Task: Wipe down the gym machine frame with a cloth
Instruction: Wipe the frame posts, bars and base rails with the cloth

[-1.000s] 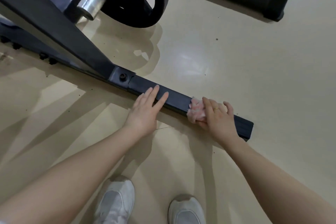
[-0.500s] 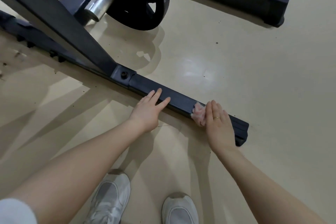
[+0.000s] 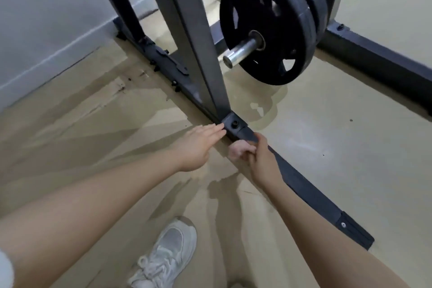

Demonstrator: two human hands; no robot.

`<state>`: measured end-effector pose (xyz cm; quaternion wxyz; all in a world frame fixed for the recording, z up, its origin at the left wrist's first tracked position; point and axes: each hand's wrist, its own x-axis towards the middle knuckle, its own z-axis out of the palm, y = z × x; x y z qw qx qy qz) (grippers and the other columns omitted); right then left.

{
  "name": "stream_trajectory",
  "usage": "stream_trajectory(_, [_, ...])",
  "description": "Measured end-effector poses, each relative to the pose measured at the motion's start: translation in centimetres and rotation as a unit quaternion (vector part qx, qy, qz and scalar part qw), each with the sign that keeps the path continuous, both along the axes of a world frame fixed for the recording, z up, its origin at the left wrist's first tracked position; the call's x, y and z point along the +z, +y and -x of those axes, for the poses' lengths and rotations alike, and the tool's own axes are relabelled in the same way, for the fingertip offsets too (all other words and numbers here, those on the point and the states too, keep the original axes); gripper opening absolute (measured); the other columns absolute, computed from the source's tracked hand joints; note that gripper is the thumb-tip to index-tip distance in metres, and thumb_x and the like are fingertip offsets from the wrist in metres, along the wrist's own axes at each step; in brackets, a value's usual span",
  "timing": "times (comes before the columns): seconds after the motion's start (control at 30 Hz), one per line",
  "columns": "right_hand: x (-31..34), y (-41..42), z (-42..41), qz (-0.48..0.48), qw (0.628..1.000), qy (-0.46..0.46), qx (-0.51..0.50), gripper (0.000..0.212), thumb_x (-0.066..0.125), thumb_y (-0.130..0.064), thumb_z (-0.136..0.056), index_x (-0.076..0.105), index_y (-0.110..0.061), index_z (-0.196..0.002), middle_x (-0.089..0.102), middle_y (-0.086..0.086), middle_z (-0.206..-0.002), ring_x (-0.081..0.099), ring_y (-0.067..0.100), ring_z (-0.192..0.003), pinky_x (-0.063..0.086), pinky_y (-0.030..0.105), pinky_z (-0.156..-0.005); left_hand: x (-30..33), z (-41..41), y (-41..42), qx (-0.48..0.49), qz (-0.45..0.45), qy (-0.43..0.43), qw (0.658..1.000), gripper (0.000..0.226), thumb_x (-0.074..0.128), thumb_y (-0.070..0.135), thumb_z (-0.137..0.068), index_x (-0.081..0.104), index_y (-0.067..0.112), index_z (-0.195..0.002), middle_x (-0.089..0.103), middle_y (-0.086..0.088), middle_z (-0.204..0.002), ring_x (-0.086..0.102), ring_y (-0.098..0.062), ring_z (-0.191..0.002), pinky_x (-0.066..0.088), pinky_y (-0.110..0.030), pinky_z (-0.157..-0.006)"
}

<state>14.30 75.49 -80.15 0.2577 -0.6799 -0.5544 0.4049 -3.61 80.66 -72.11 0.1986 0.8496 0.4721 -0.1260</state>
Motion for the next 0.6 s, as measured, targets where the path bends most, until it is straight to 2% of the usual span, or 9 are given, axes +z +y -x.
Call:
stream_trajectory(0.03, [1.1, 0.4, 0.9, 0.008, 1.0, 0.014, -0.012, 0.036, 0.039, -0.03, -0.097, 0.04, -0.011, -0.127, 0.062, 0.006, -0.1, 0.063, 0.015, -0.092, 0.045, 0.022, -0.072, 1.2, 1.5, 0.4, 0.01, -0.016, 0.004, 1.0, 0.069, 0.036, -0.001, -0.088, 0.015, 0.019, -0.15, 0.006, 0.003, -0.159, 0.009, -0.013, -0.145, 0.007, -0.025, -0.116])
stream_trajectory(0.1, [3.5, 2.0, 3.2, 0.024, 0.999, 0.038, -0.029, 0.022, 0.039, -0.019, -0.099, 0.04, -0.007, -0.117, 0.059, 0.003, -0.089, 0.058, 0.018, -0.082, 0.044, 0.026, -0.065, 3.6, 4.4, 1.6, 0.068, -0.047, -0.002, 0.997, 0.064, 0.039, 0.004, -0.089, 0.022, 0.019, -0.149, 0.013, 0.002, -0.158, 0.017, -0.017, -0.143, 0.014, -0.027, -0.115])
stream_trajectory(0.13, [4.4, 2.9, 4.2, 0.041, 0.995, 0.086, -0.039, 0.012, 0.04, -0.012, -0.099, 0.041, -0.007, -0.11, 0.057, 0.002, -0.084, 0.056, 0.018, -0.079, 0.044, 0.027, -0.063, 4.8, 6.1, 2.4, 0.093, -0.062, -0.01, 0.994, 0.063, 0.041, 0.004, -0.089, 0.024, 0.018, -0.148, 0.015, 0.0, -0.158, 0.019, -0.019, -0.142, 0.016, -0.028, -0.115])
stream_trajectory(0.2, [7.2, 4.5, 6.3, 0.046, 0.989, 0.132, -0.038, 0.005, 0.044, -0.011, -0.098, 0.044, -0.008, -0.102, 0.057, 0.007, -0.084, 0.057, 0.024, -0.081, 0.047, 0.034, -0.067, 6.7, 8.8, 3.7, 0.151, -0.082, -0.042, 0.984, 0.062, 0.041, 0.001, -0.088, 0.026, 0.013, -0.147, 0.019, -0.005, -0.156, 0.02, -0.021, -0.142, 0.017, -0.029, -0.115])
stream_trajectory(0.3, [10.3, 7.3, 9.9, 0.031, 0.984, 0.171, -0.028, 0.011, 0.051, -0.018, -0.092, 0.05, -0.009, -0.098, 0.064, 0.008, -0.085, 0.064, 0.026, -0.081, 0.052, 0.036, -0.07, 7.6, 11.9, 5.4, 0.221, -0.107, -0.085, 0.966, 0.065, 0.042, -0.001, -0.086, 0.024, 0.01, -0.148, 0.022, -0.009, -0.155, 0.022, -0.021, -0.142, 0.017, -0.028, -0.116])
stream_trajectory(0.4, [12.2, 10.3, 13.9, 0.04, 0.977, 0.207, -0.01, 0.032, 0.049, -0.028, -0.081, 0.059, -0.001, -0.095, 0.071, 0.013, -0.087, 0.069, 0.031, -0.083, 0.057, 0.051, -0.08, 7.3, 15.7, 7.7, 0.268, -0.112, -0.115, 0.95, 0.066, 0.044, 0.004, -0.088, 0.021, 0.015, -0.149, 0.022, -0.006, -0.156, 0.026, -0.023, -0.14, 0.023, -0.03, -0.114])
stream_trajectory(0.5, [15.4, 12.7, 18.7, 0.035, 0.957, 0.288, -0.008, 0.028, 0.036, 0.001, -0.092, 0.059, 0.014, -0.08, 0.068, 0.03, -0.086, 0.068, 0.043, -0.079, 0.06, 0.042, -0.071, 7.1, 19.4, 10.6, 0.319, -0.112, -0.194, 0.921, 0.061, 0.044, 0.004, -0.091, 0.023, 0.014, -0.148, 0.02, -0.004, -0.156, 0.025, -0.021, -0.141, 0.02, -0.023, -0.109])
stream_trajectory(0.53, [16.7, 13.5, 20.3, 0.028, 0.953, 0.3, -0.017, 0.031, 0.033, 0.005, -0.095, 0.059, 0.013, -0.079, 0.067, 0.029, -0.086, 0.068, 0.044, -0.076, 0.06, 0.042, -0.067, 7.3, 20.6, 11.7, 0.327, -0.118, -0.225, 0.91, 0.06, 0.045, 0.004, -0.092, 0.024, 0.012, -0.148, 0.02, -0.004, -0.156, 0.024, -0.02, -0.141, 0.019, -0.021, -0.108])
stream_trajectory(0.6, [18.3, 16.4, 23.5, 0.019, 0.955, 0.29, -0.058, 0.036, 0.031, 0.001, -0.099, 0.06, 0.01, -0.08, 0.067, 0.025, -0.079, 0.069, 0.037, -0.068, 0.06, 0.04, -0.065, 8.4, 22.7, 14.0, 0.334, -0.119, -0.269, 0.895, 0.06, 0.047, 0.002, -0.091, 0.026, 0.011, -0.147, 0.023, -0.005, -0.154, 0.026, -0.02, -0.14, 0.018, -0.019, -0.107])
